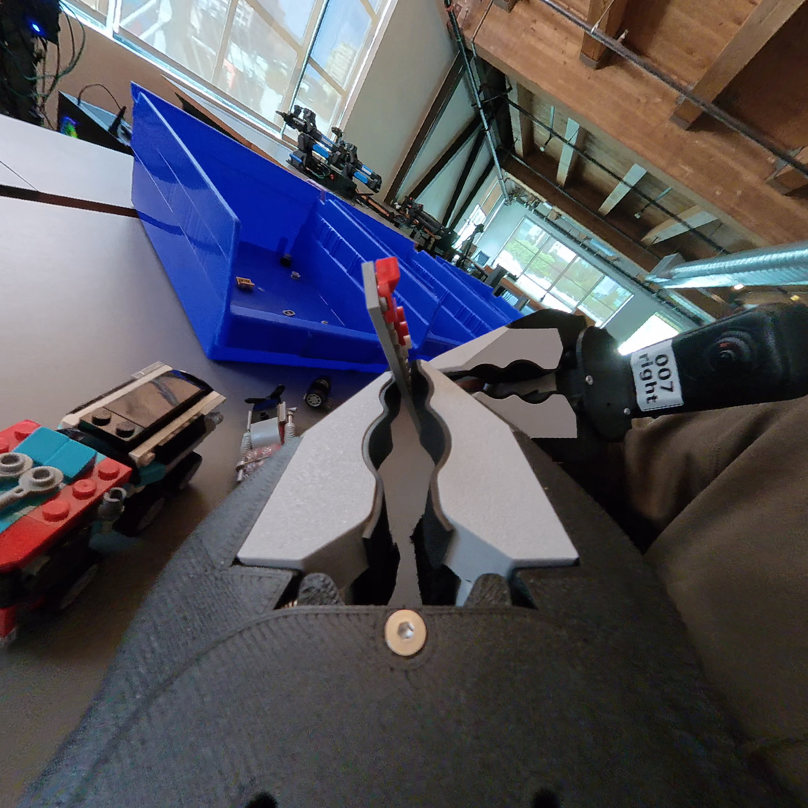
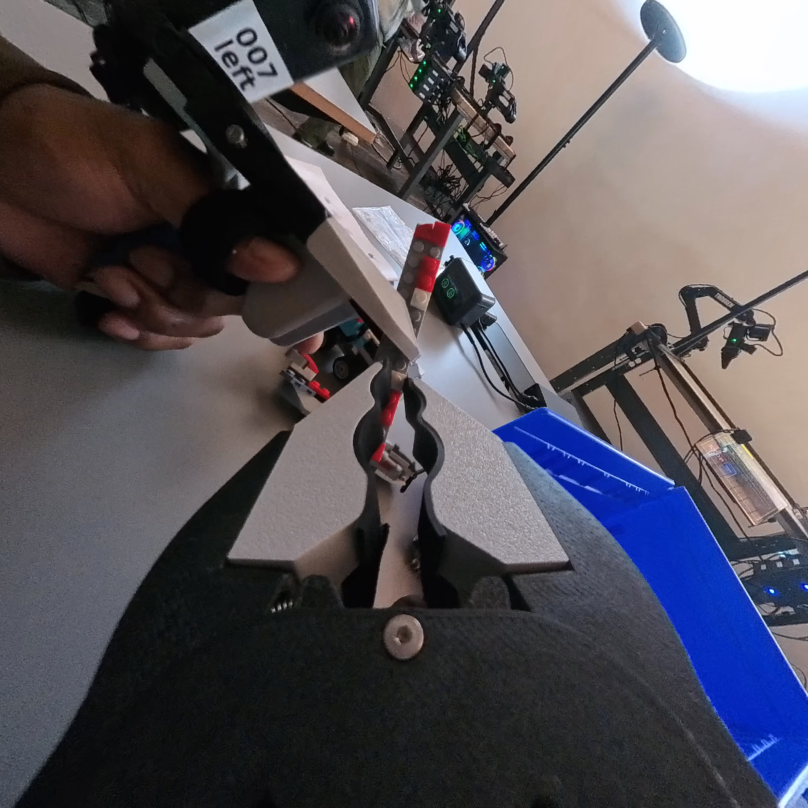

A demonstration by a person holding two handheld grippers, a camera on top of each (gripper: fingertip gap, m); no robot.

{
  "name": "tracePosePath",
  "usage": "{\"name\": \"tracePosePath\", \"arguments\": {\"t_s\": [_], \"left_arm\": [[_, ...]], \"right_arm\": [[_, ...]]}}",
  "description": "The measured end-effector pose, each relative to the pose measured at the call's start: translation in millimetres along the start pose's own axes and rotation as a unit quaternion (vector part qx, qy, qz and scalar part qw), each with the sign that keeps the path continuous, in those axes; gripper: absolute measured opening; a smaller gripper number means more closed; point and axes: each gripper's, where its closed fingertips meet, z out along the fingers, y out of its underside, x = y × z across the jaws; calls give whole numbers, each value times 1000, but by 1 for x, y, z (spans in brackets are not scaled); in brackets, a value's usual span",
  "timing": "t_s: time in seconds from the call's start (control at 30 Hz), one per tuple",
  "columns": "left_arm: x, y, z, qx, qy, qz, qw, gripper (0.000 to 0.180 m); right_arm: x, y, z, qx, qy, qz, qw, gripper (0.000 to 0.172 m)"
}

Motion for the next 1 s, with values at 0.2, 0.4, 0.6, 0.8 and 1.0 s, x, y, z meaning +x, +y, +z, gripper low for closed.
{"name": "tracePosePath", "arguments": {"t_s": [0.2,0.4,0.6,0.8,1.0], "left_arm": [[2,-2,0,6,22,-39,999,7],[2,-3,0,13,23,-38,999,7],[2,-3,0,5,-17,57,998,7],[4,-1,1,-7,-28,108,994,6],[9,1,3,-17,-26,134,990,7]], "right_arm": [[1,-4,-2,11,5,-3,1000,5],[2,-3,-1,10,2,9,1000,6],[1,0,0,-8,-4,25,1000,8],[0,4,-2,-30,-27,50,998,8],[-2,4,-5,-30,-50,51,997,7]]}}
